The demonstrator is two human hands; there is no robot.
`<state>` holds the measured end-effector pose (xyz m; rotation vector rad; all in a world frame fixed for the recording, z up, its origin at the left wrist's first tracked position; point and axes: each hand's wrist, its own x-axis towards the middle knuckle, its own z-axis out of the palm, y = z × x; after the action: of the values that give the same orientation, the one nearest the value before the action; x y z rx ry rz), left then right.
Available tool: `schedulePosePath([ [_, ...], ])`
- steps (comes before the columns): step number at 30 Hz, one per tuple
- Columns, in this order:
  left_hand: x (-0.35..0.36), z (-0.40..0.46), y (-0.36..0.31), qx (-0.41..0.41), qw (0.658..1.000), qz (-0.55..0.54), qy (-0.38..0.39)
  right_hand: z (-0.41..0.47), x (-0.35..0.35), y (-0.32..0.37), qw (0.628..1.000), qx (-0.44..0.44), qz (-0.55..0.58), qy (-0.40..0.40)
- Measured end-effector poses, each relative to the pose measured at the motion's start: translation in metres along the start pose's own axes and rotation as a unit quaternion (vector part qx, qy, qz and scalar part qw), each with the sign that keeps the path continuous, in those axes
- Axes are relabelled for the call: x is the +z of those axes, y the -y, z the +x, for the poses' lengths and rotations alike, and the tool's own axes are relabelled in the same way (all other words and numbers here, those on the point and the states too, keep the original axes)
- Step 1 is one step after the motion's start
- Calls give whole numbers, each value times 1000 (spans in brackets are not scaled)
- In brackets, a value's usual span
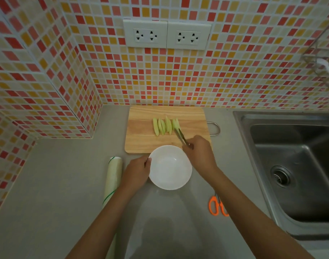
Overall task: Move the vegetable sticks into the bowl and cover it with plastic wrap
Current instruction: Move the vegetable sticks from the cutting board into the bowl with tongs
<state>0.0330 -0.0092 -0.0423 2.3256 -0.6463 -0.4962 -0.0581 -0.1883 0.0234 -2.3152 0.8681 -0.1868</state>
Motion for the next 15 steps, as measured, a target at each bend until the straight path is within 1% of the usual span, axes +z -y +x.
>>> schedulePosePath([
  [2,0,0,0,2,1000,5,0,-39,-3,0,999,-31,-3,27],
  [3,0,-1,0,1,1000,5,0,-55,-1,-2,998,-32,-18,48],
  [6,0,-1,-1,1,1000,1,-3,-86,12,-10,987,-28,-112,110],
  [8,0,-1,-1,4,1000,1,-5,-91,15,-10,981,-21,-152,123],
  [10,0,-1,-1,3,1000,3,-2,-84,10,-7,986,-18,-133,101],
  [13,0,-1,-1,-1,1000,6,1,-48,-2,-1,998,5,-65,17],
  [15,0,0,0,-1,1000,6,2,-11,-5,0,997,32,-65,-17],
])
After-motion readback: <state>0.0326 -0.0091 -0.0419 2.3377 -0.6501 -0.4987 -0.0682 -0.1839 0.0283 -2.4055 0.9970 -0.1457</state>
